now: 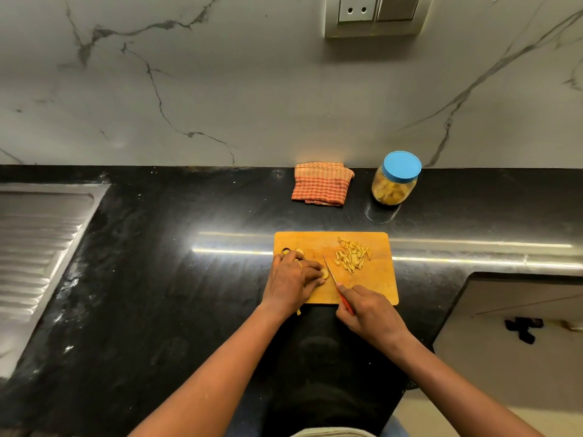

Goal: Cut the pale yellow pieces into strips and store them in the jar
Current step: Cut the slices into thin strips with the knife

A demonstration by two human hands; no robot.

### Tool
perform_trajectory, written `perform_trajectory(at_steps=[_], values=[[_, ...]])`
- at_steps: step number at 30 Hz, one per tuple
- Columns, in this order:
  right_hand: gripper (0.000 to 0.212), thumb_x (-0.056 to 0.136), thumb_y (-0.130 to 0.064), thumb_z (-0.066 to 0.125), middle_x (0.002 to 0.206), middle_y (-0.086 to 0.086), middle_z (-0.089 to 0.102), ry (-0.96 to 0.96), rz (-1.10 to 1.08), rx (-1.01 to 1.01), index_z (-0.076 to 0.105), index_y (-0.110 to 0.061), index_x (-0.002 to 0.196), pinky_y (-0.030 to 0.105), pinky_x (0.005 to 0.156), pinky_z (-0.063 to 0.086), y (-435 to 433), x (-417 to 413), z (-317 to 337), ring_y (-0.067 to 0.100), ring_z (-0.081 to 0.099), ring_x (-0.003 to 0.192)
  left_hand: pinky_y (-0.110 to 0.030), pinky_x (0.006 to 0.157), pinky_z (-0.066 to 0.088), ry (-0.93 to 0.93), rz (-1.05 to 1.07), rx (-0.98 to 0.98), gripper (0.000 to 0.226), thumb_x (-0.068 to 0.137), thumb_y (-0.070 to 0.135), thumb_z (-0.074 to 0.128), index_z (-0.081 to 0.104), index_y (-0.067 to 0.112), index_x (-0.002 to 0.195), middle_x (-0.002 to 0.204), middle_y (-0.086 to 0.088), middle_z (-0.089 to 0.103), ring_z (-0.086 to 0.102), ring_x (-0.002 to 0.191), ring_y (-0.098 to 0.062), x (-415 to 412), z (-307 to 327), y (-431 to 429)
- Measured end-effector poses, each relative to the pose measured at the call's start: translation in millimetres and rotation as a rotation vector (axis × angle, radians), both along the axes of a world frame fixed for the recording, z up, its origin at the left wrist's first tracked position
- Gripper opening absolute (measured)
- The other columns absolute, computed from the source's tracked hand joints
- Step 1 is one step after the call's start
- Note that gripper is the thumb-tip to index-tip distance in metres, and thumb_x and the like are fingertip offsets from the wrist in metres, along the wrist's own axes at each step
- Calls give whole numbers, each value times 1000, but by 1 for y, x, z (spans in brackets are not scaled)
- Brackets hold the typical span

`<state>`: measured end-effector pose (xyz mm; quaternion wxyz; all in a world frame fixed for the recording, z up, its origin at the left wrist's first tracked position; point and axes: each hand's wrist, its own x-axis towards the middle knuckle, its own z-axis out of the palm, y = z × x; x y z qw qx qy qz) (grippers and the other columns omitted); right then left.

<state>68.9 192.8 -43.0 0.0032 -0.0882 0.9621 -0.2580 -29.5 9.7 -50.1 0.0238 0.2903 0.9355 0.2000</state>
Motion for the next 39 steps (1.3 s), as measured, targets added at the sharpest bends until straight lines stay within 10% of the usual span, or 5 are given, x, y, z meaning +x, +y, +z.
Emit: perform_trajectory(at_steps=[33,39], values=[[46,100,-28,44,109,9,62,-84,88,149,45,-8,141,34,79,50,-10,-15,1,24,61,92,-37,86,38,6,71,-16,20,83,45,70,78,31,95,100,19,73,54,104,-17,4,3,6],[43,93,-24,57,87,4,63,-78,88,138,57,-6,132,32,61,51,-1,8,2,18,60,70,-38,90,38,-27,87,-21,22,83,48,68,77,32,95,101,21,72,52,109,-15,3,5,6]])
